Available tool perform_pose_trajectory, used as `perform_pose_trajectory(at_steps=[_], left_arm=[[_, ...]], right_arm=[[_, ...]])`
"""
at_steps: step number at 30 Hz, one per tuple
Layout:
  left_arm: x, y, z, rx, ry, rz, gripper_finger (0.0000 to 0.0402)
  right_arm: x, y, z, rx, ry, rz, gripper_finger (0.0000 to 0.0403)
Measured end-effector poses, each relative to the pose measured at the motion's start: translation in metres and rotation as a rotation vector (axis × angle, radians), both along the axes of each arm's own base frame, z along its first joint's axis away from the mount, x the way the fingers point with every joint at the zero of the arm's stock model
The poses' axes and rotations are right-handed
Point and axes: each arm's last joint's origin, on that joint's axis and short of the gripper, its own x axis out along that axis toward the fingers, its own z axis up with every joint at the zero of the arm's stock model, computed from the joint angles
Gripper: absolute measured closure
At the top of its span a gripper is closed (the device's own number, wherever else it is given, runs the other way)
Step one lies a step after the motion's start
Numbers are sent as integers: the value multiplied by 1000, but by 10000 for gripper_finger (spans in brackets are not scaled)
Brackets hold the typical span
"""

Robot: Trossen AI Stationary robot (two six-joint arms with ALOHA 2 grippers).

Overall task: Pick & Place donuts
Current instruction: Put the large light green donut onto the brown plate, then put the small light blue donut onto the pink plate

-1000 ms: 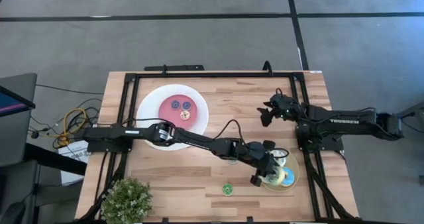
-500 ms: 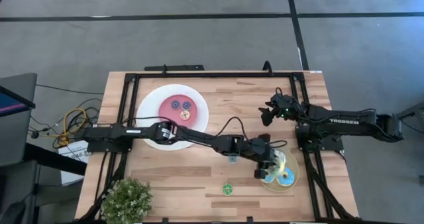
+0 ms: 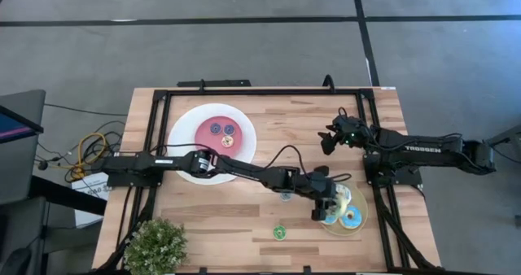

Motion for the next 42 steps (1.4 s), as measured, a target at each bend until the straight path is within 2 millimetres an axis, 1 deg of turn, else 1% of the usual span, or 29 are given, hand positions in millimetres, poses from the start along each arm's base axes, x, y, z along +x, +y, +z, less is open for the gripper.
perform_pose_trajectory(at_steps=[7,10,14,18,20,21,26,28,31,34,37,38,39,42], left_arm=[[0,0,0,-6,-4,-11,171],[0,0,0,-6,-3,-11,149],[0,0,0,-6,-3,-11,132],[0,0,3,38,-9,-30,129],[-1,0,10,65,-13,-43,129],[-3,1,16,78,-12,-48,129],[-19,4,62,102,33,-32,132],[-26,5,74,125,63,-64,144],[-35,3,86,155,98,-119,187],[-44,0,93,199,146,-154,263],[-52,2,86,205,269,-172,357],[-55,4,83,203,317,-175,378],[-57,6,80,199,357,-172,388],[-59,9,76,203,385,-119,387]], right_arm=[[0,0,0,1,3,0,193],[0,0,0,1,3,0,193],[0,0,0,1,3,0,193],[0,0,0,0,3,-1,193],[0,0,0,0,3,-1,193],[0,0,0,1,4,-1,193],[0,0,-1,2,6,-1,193],[0,0,-1,7,3,-6,193],[-1,0,-1,23,-4,-20,193],[-1,1,-1,41,-8,-30,193],[-1,1,-2,59,-11,-10,193],[-1,2,-2,66,-13,-3,193],[-1,2,-2,69,-14,3,193],[0,2,-2,81,-18,18,193]])
